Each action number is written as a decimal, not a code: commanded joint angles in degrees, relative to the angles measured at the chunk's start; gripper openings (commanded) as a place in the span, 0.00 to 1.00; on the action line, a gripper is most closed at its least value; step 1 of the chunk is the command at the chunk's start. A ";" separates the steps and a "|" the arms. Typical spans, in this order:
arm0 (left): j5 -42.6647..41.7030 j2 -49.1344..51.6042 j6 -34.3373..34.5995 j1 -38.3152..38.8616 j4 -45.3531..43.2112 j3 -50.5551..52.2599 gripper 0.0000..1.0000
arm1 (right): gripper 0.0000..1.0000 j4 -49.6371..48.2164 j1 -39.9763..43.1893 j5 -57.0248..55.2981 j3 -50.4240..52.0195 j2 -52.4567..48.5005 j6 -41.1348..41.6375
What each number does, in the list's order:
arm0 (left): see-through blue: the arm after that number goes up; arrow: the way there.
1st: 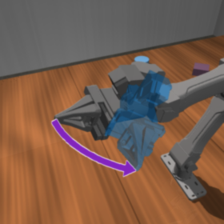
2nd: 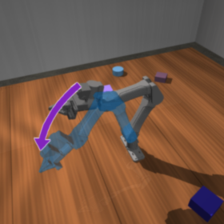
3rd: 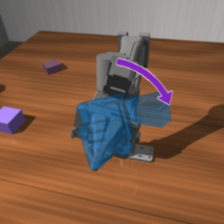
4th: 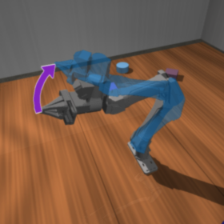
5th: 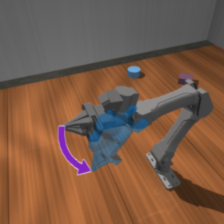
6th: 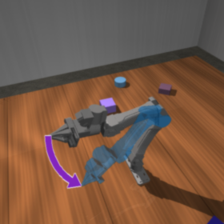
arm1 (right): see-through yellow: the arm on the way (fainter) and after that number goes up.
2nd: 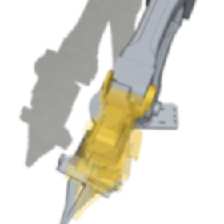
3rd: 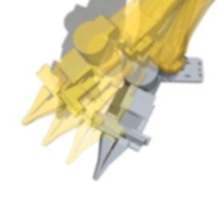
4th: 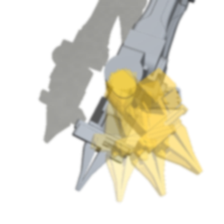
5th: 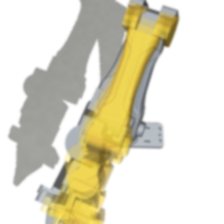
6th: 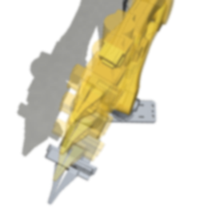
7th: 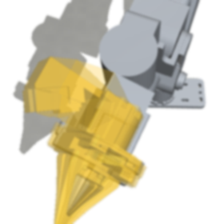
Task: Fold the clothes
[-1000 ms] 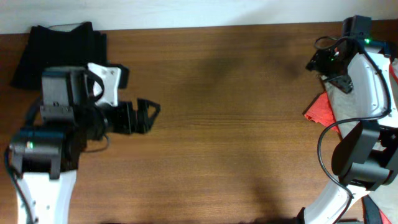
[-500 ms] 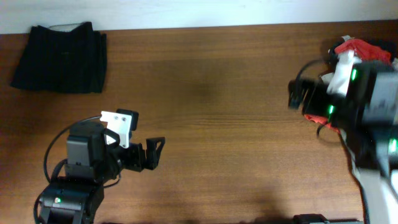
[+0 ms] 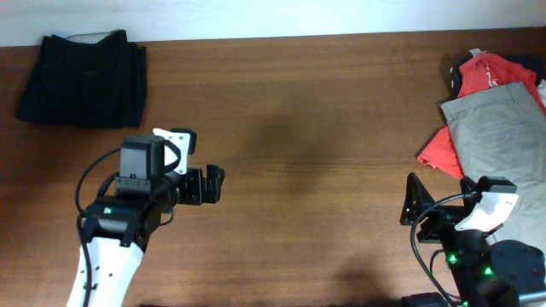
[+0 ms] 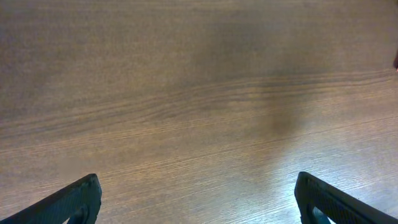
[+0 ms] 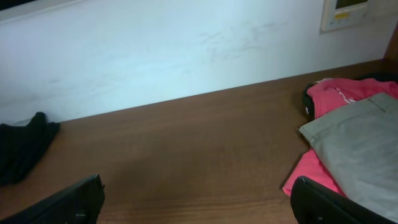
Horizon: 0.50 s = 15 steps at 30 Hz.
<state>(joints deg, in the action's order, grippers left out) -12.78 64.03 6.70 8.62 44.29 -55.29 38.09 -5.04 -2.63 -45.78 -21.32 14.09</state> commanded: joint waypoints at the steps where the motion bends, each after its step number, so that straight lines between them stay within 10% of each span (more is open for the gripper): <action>1: 0.61 2.25 0.28 0.11 -0.11 0.17 0.99 | 0.99 -0.15 -0.42 -1.07 0.61 0.22 -0.33; 15: 0.61 6.10 0.31 0.11 -0.13 0.17 0.99 | 0.99 -0.15 -0.46 -1.07 2.78 2.47 -0.33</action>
<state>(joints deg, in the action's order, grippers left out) -12.73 69.89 6.70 8.62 44.29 -55.29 38.00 -5.04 -2.81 -45.17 -20.88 14.09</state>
